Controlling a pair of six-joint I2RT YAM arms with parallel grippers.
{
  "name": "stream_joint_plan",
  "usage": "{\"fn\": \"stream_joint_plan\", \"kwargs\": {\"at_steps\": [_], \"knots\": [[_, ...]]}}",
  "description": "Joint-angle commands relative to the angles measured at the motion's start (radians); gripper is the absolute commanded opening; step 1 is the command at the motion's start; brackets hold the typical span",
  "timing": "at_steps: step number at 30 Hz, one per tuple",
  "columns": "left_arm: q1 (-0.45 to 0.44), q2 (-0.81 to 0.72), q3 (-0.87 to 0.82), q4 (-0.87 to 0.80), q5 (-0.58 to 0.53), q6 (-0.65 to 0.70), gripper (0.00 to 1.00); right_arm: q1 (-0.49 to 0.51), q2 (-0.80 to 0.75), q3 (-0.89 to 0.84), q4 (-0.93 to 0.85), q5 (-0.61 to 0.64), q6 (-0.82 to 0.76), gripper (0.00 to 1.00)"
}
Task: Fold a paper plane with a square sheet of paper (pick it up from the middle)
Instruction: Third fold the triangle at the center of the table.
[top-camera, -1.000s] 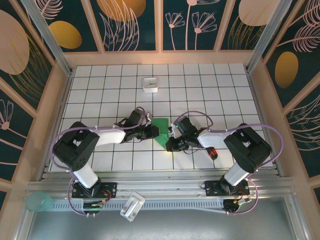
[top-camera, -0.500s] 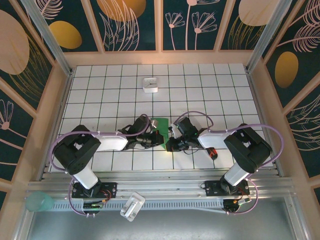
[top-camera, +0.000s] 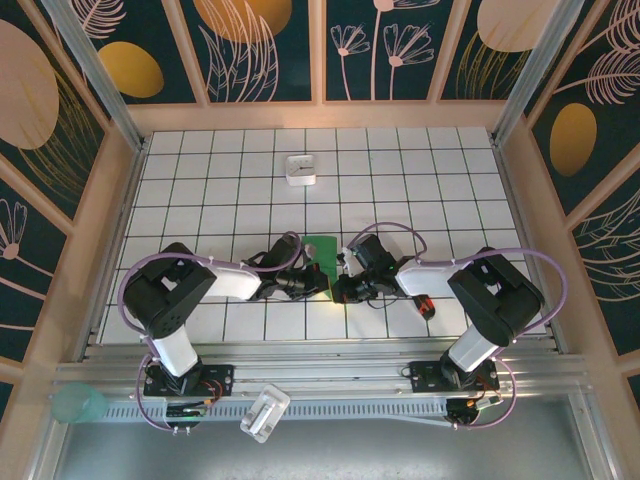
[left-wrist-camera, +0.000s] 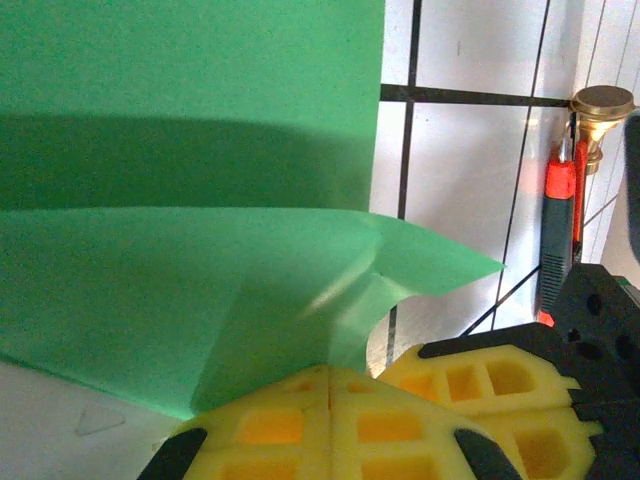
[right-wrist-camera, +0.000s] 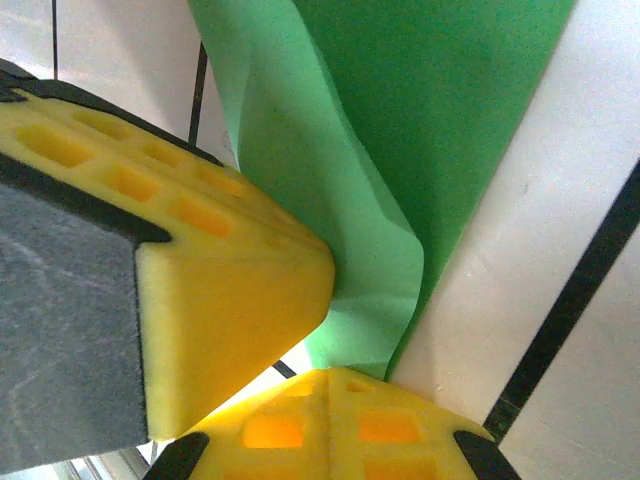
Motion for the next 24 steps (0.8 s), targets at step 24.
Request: {"fn": "stream_joint_plan", "kwargs": {"at_steps": [24], "knots": [[0.041,0.019,0.023,-0.091,-0.095,0.061,0.00,-0.003,0.089,-0.036,-0.257,0.127,0.003,0.00]]}}
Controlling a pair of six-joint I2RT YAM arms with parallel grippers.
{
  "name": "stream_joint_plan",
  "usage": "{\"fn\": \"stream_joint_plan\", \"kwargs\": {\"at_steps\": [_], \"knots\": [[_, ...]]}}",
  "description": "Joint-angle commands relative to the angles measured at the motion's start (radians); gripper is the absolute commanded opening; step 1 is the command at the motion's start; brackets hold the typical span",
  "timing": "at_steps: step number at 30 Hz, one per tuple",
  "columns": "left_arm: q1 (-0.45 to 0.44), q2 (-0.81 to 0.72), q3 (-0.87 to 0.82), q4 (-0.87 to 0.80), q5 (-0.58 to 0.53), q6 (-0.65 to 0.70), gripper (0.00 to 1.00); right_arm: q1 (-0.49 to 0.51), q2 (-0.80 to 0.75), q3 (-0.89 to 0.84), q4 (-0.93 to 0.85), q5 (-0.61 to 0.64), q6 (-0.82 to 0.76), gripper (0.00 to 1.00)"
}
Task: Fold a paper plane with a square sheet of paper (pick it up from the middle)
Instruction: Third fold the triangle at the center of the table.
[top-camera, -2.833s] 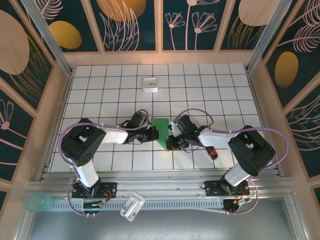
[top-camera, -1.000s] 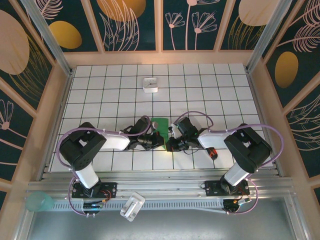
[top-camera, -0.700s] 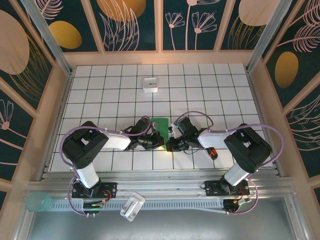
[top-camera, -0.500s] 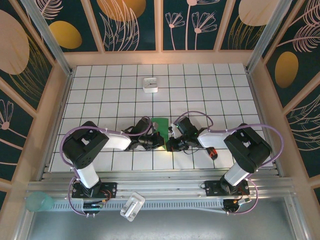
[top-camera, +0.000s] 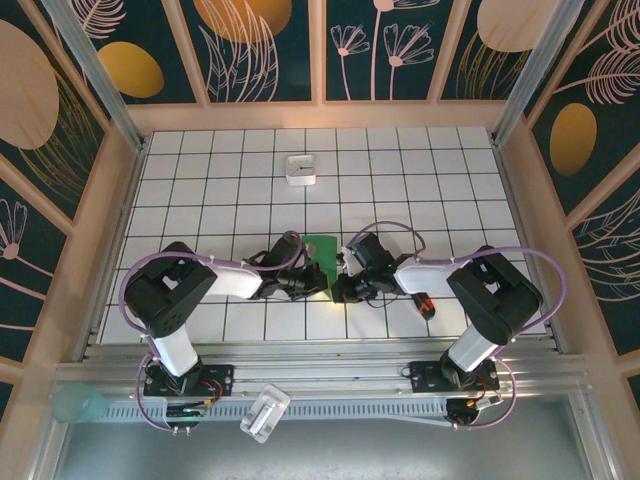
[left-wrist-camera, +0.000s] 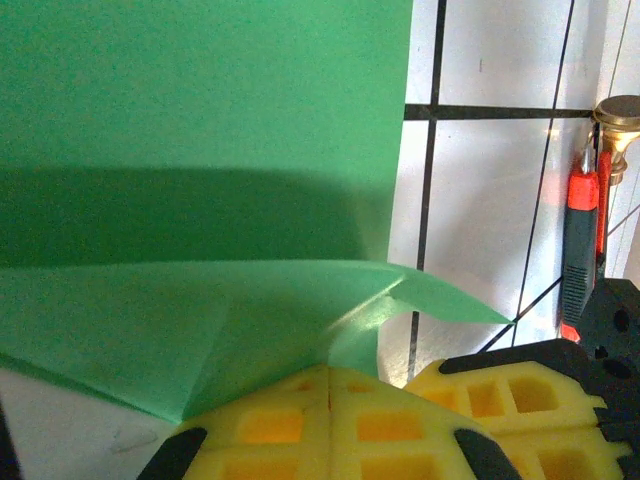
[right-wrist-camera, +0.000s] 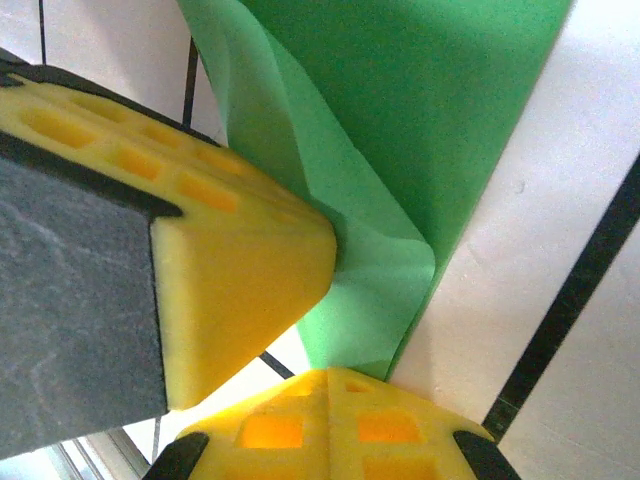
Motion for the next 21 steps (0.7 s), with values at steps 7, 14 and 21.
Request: {"fn": "stream_joint_plan", "kwargs": {"at_steps": [7,14,21], "knots": [[0.067,0.010,0.008,-0.066,-0.061,0.051,0.00,-0.003,0.085,-0.056,-0.218,0.131,0.004,0.00],[0.119,0.006,0.013,-0.091,-0.067,0.090,0.00,-0.003,0.089,-0.056,-0.221,0.133,0.000,0.00],[0.161,0.019,0.024,-0.108,-0.069,0.125,0.00,-0.003,0.085,-0.060,-0.224,0.140,0.001,0.00]]}}
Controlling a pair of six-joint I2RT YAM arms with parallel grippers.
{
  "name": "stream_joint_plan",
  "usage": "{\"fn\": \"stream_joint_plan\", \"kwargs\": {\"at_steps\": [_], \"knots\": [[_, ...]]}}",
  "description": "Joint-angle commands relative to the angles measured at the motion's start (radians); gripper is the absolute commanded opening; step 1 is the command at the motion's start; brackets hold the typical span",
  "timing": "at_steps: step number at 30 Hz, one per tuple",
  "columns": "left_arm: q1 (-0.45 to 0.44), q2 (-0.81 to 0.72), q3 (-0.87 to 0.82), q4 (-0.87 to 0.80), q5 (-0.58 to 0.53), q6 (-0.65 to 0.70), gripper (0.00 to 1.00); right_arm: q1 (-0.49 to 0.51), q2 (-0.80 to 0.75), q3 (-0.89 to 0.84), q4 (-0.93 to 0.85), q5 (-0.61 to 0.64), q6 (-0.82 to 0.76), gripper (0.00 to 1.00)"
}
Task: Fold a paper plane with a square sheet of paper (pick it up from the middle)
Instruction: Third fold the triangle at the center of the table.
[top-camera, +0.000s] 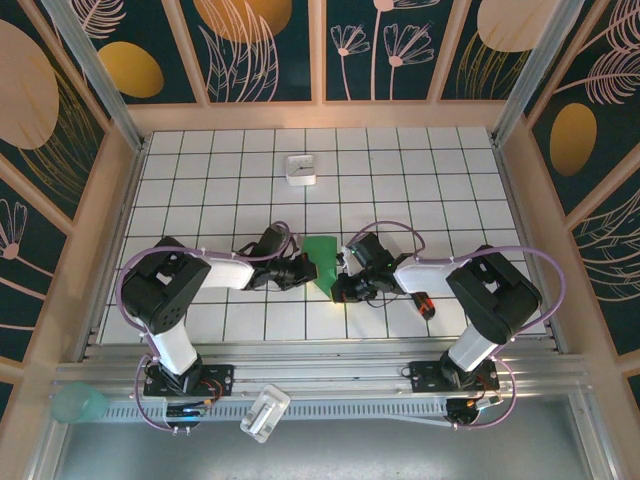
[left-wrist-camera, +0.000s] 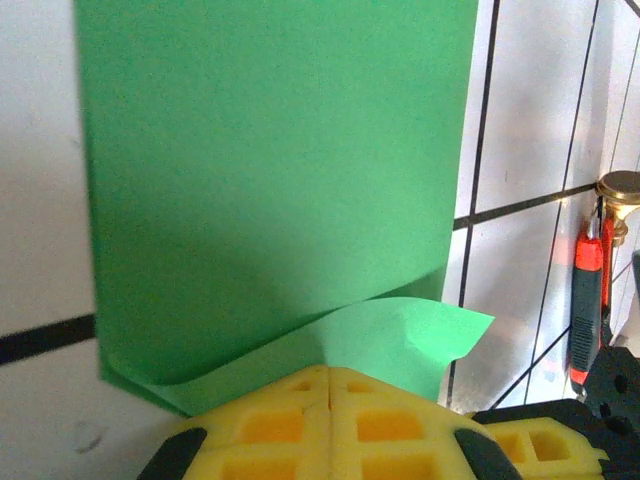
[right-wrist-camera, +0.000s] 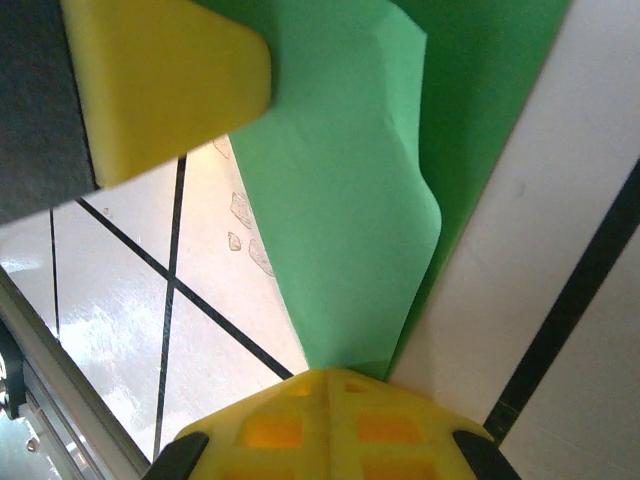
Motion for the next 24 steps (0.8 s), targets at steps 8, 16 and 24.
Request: {"fn": "stream_joint_plan", "kwargs": {"at_steps": [8,16,24], "knots": [[0.102,0.028,0.019,-0.086,-0.102,0.088,0.00,-0.002,0.074,-0.067,-0.222,0.144,0.001,0.00],[0.172,0.031,0.016,-0.084,-0.117,0.120,0.00,-0.002,0.068,-0.073,-0.221,0.145,0.001,0.00],[0.179,-0.081,-0.002,-0.063,-0.107,0.114,0.08,-0.001,0.047,-0.073,-0.215,0.133,-0.008,0.00]]}}
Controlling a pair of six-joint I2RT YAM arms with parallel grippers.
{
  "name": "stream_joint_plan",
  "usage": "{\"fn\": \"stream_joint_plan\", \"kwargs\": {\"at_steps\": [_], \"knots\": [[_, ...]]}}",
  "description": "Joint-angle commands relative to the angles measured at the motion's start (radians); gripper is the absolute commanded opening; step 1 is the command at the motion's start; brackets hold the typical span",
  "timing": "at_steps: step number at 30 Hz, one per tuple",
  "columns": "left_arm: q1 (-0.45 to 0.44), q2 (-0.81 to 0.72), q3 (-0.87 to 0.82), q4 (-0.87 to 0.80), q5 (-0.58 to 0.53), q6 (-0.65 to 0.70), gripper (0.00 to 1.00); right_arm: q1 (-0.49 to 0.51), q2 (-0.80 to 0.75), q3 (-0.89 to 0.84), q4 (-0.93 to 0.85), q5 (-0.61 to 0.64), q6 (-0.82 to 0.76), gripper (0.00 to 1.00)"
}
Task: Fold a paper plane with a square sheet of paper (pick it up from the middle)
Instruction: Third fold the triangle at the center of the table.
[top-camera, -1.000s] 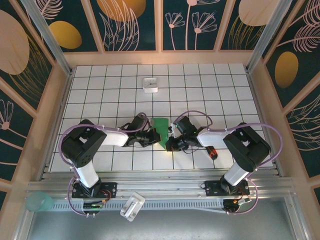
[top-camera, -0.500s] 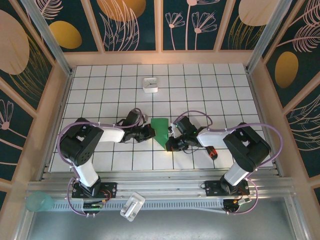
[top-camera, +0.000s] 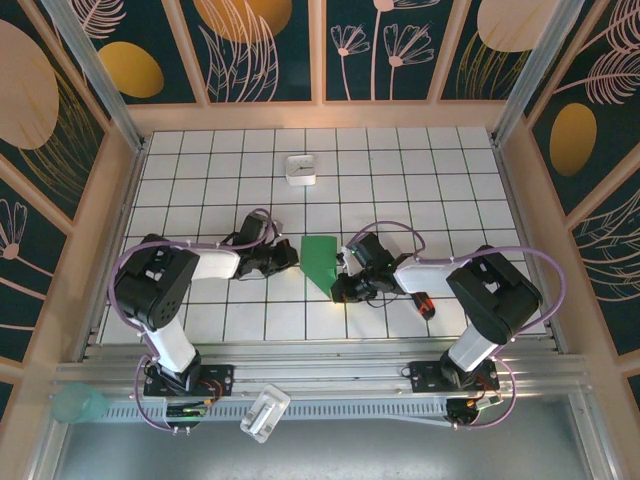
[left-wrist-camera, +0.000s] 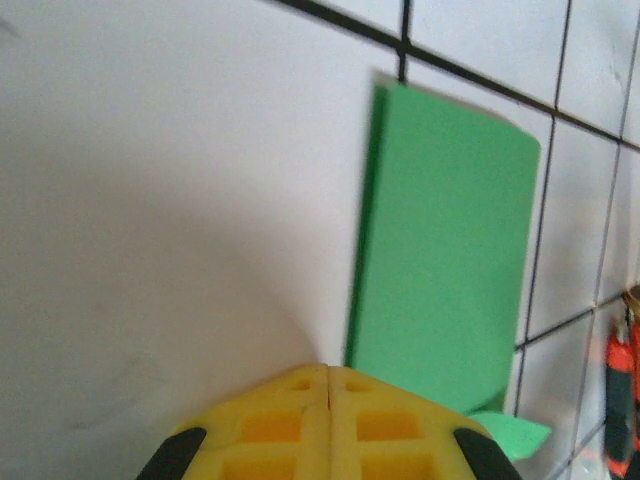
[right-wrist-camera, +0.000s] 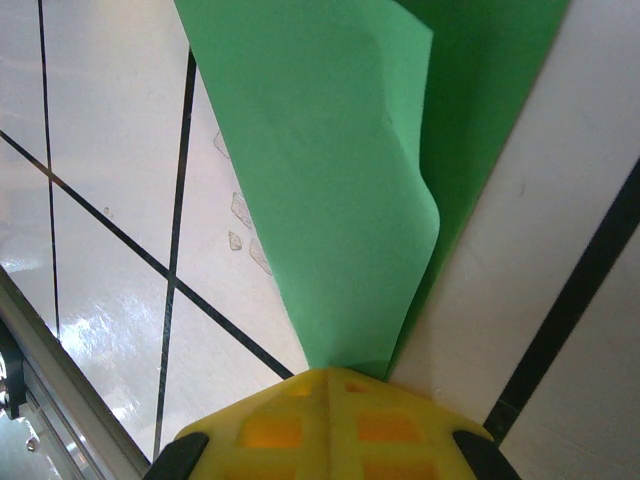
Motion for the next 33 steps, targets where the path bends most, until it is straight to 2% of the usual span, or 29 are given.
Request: {"fn": "stream_joint_plan", "kwargs": {"at_steps": [1,4,8,13,16,22,25,27,31,33], "knots": [[0.016,-0.082,-0.035,-0.005,-0.043,0.000,0.12,-0.002,0.041,-0.073,-0.212,0.126,-0.012,0.00],[-0.007,-0.155,-0.078,0.024,-0.019,-0.031,0.22,0.012,-0.004,-0.071,-0.198,0.101,-0.031,0.00],[-0.087,-0.249,-0.118,0.076,-0.037,-0.063,0.29,0.017,-0.081,-0.043,-0.166,0.050,-0.057,0.00],[-0.134,-0.234,-0.120,0.155,0.015,-0.095,0.30,0.003,-0.148,0.013,-0.100,-0.018,-0.049,0.00],[-0.134,-0.220,-0.105,0.122,0.001,-0.082,0.31,-0.016,-0.174,0.029,-0.061,-0.020,-0.031,0.04],[-0.113,-0.256,-0.115,0.075,-0.095,-0.008,0.41,-0.031,-0.183,0.066,-0.012,0.035,-0.025,0.11],[-0.091,-0.257,-0.131,0.103,-0.071,-0.015,0.45,-0.032,-0.125,0.108,-0.029,0.083,-0.029,0.13],[-0.091,-0.251,-0.130,0.101,-0.049,-0.008,0.49,-0.034,-0.098,0.131,-0.071,0.168,-0.037,0.17],[-0.089,-0.253,-0.144,0.105,-0.027,-0.002,0.56,-0.037,-0.098,0.152,-0.130,0.299,-0.066,0.24],[-0.091,-0.250,-0.147,0.107,-0.023,0.006,0.58,-0.039,-0.089,0.157,-0.144,0.316,-0.077,0.26]]}}
